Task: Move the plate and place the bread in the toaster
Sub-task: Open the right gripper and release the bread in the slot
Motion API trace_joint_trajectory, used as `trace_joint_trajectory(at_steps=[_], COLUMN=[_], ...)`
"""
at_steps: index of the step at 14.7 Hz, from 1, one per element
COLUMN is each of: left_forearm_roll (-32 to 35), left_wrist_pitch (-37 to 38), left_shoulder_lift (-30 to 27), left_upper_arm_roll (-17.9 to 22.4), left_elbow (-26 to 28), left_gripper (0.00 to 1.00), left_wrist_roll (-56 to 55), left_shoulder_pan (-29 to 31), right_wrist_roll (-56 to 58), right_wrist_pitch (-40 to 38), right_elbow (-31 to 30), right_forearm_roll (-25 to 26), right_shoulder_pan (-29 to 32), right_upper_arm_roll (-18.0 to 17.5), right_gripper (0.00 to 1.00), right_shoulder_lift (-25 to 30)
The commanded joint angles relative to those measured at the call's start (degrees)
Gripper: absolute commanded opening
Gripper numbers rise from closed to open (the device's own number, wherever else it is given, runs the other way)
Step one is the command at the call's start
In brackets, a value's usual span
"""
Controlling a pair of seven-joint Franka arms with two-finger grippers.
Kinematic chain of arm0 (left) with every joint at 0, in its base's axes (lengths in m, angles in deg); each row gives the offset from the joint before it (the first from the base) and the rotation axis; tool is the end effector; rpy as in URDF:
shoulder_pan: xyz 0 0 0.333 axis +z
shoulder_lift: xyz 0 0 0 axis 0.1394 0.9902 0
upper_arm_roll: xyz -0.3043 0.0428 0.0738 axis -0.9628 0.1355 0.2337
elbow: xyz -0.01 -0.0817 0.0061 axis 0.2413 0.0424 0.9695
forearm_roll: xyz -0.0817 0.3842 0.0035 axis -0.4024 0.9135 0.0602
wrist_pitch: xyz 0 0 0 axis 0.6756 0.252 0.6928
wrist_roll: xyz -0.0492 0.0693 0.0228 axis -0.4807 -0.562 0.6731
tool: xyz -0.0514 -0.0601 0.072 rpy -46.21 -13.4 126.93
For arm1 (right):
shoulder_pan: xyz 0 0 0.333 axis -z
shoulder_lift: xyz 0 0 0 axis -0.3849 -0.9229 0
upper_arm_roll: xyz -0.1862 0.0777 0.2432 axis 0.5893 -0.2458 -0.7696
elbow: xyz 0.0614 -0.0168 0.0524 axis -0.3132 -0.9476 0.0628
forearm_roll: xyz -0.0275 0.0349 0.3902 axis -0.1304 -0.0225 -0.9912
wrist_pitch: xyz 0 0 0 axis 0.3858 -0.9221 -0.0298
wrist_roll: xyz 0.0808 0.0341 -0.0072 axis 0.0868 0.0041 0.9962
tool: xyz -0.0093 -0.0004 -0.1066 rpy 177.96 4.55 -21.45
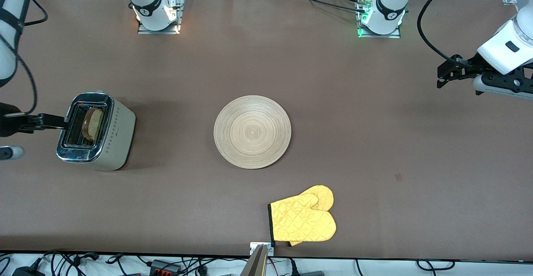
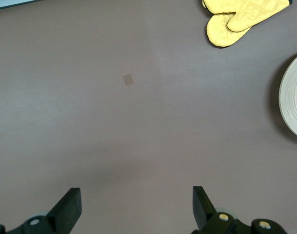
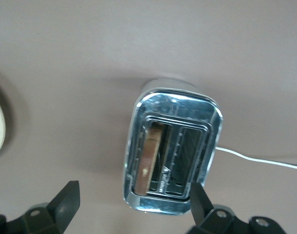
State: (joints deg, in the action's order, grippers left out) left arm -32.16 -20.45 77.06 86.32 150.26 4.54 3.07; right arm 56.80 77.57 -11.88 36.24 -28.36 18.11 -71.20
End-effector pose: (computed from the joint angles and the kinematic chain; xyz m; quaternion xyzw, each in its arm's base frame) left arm 0.5625 -0.0420 0.6093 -0.9953 0.0961 -0.0149 0.0015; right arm 0.6866 -0.0262 0.5295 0.9948 0.0668 -0.0772 0.0005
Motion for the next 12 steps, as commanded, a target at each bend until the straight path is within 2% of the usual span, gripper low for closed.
trace_joint_trajectory(at_steps=[1,12], left_forearm_roll=[1.55,2.16], left_wrist_pitch=[1.32,1.32], left_shoulder_lift=[0.92,0.84], left_upper_arm_roll=[-0.04,-0.21], left_elbow=[-1.96,-1.70], left_gripper=[1.00,1.00], left_wrist_roll=[-0.59,-0.68], left_shoulder_pan=[-0.06,-0.15], right_wrist_roll=[-0.79,-0.53], right_wrist_pitch=[0.20,3.19], right_elbow=[0.04,0.21], right_forearm_roll=[-0.27,1.21], right_shoulder_pan=[-2.01,-1.84], right_upper_arm_roll=[-0.34,0.10], right_gripper=[1.00,1.00], right_shoulder_lift=[0.93,0.93])
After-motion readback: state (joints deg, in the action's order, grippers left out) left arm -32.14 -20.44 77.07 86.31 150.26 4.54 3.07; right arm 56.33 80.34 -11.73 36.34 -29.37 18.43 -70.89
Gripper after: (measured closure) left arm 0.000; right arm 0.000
